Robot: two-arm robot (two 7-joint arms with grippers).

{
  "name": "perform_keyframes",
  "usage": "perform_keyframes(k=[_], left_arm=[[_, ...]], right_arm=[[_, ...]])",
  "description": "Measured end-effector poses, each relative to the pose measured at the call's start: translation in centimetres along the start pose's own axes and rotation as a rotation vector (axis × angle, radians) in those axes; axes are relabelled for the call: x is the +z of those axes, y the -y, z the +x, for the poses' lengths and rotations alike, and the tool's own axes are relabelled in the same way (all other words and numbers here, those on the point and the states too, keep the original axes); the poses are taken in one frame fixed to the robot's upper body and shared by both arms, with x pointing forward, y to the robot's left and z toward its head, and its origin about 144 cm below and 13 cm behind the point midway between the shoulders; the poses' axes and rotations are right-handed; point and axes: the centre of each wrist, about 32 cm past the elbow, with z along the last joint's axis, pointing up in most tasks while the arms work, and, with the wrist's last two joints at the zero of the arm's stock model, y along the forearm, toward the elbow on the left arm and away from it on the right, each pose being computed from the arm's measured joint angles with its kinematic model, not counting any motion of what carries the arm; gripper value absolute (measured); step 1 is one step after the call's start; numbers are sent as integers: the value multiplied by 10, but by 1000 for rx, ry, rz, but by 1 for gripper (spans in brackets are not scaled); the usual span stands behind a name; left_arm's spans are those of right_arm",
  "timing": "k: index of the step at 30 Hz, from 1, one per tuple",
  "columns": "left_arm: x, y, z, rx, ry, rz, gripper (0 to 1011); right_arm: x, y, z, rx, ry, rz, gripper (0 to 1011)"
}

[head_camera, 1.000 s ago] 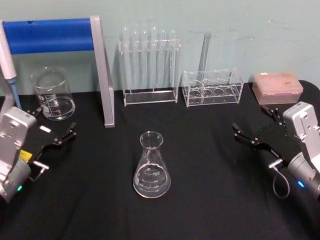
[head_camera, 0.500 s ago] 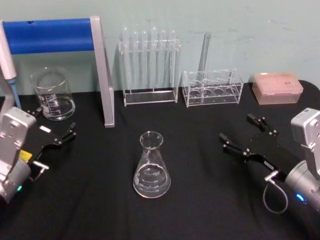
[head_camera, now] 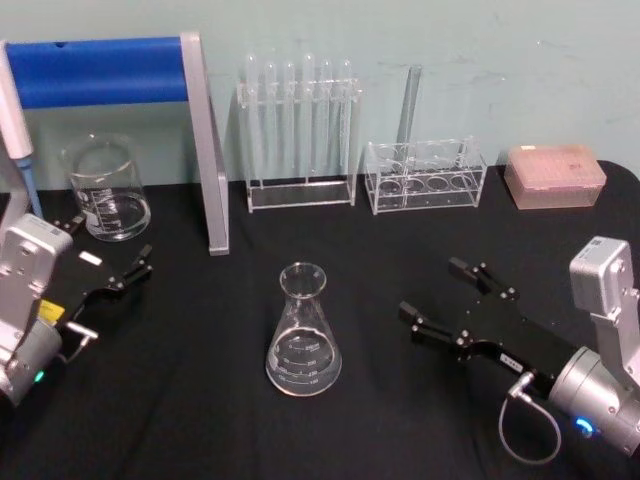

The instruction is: Grasp the erlenmeyer flask with one hand, shake it three times, then place it back.

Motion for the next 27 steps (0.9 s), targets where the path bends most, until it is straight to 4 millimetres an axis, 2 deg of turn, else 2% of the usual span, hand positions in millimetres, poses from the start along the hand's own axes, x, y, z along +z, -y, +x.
perform_keyframes(k=[15, 27], left_arm=[[0, 0, 0, 0, 0, 0, 1001], [0, 0, 0, 0, 0, 0, 1001]], right_arm=[[2, -13, -11, 150, -22, -6, 1000], [1, -40, -8, 238, -18, -22, 1000]])
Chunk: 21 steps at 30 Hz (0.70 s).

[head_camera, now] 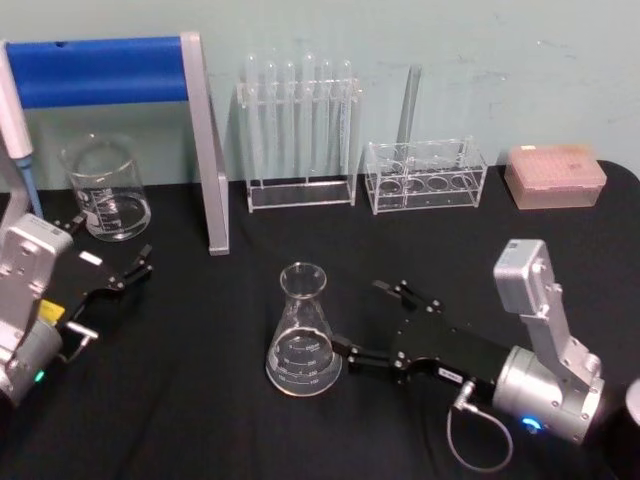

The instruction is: Grasp the erlenmeyer flask with one hand, shake it three times, then place it back.

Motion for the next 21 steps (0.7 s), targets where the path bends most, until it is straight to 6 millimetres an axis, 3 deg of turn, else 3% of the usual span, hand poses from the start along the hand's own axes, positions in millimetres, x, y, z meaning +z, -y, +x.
perform_keyframes(k=[21], left_arm=[[0, 0, 0, 0, 0, 0, 1001]], right_arm=[[2, -37, 8, 50, 3, 22, 1000]])
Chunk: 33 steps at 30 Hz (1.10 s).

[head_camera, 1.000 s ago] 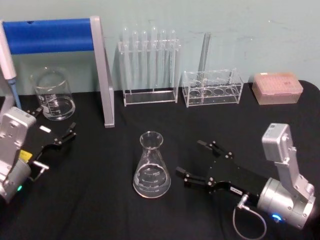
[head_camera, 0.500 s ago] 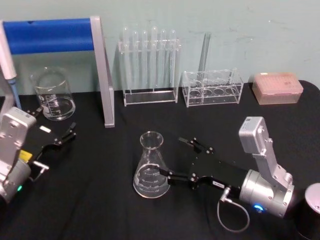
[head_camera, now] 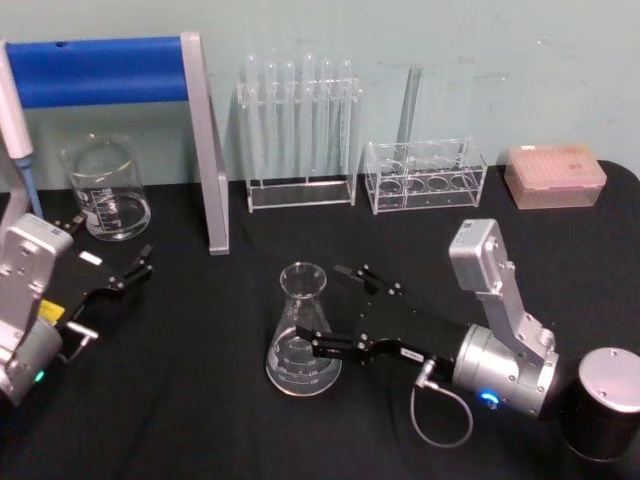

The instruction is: Grasp the erlenmeyer flask with one hand, shake it three times, then place it back.

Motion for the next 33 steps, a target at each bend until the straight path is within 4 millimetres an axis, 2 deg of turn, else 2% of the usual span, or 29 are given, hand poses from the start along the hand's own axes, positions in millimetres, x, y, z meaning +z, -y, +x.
perform_keyframes(k=[14, 33], left_arm=[[0, 0, 0, 0, 0, 0, 1001], [0, 0, 0, 0, 0, 0, 1001]], right_arm=[[-2, -19, 5, 9, -11, -2, 1000], [-3, -28, 8, 8, -17, -1, 1000]])
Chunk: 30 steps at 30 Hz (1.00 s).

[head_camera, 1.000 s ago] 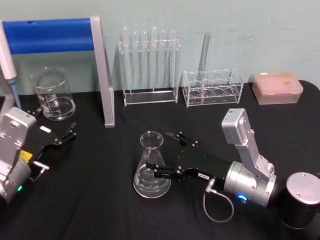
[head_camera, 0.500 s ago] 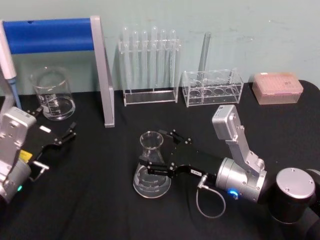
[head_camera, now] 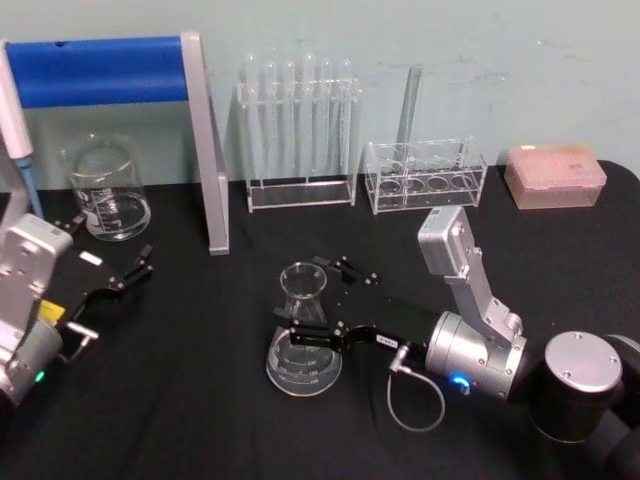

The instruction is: Grasp the erlenmeyer flask with one hand, shake it three times, then place it back.

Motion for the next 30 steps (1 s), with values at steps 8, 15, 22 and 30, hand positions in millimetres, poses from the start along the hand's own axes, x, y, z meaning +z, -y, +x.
perform_keyframes(k=[8, 15, 22, 30], left_arm=[[0, 0, 0, 0, 0, 0, 1001], [0, 0, 0, 0, 0, 0, 1001], [0, 0, 0, 0, 0, 0, 1001], [0, 0, 0, 0, 0, 0, 1001]], right_arm=[[0, -1, 0, -3, 0, -3, 1000], [0, -1, 0, -3, 0, -3, 1000], [0, -1, 0, -3, 0, -3, 927], [0, -1, 0, -3, 1, -3, 734]])
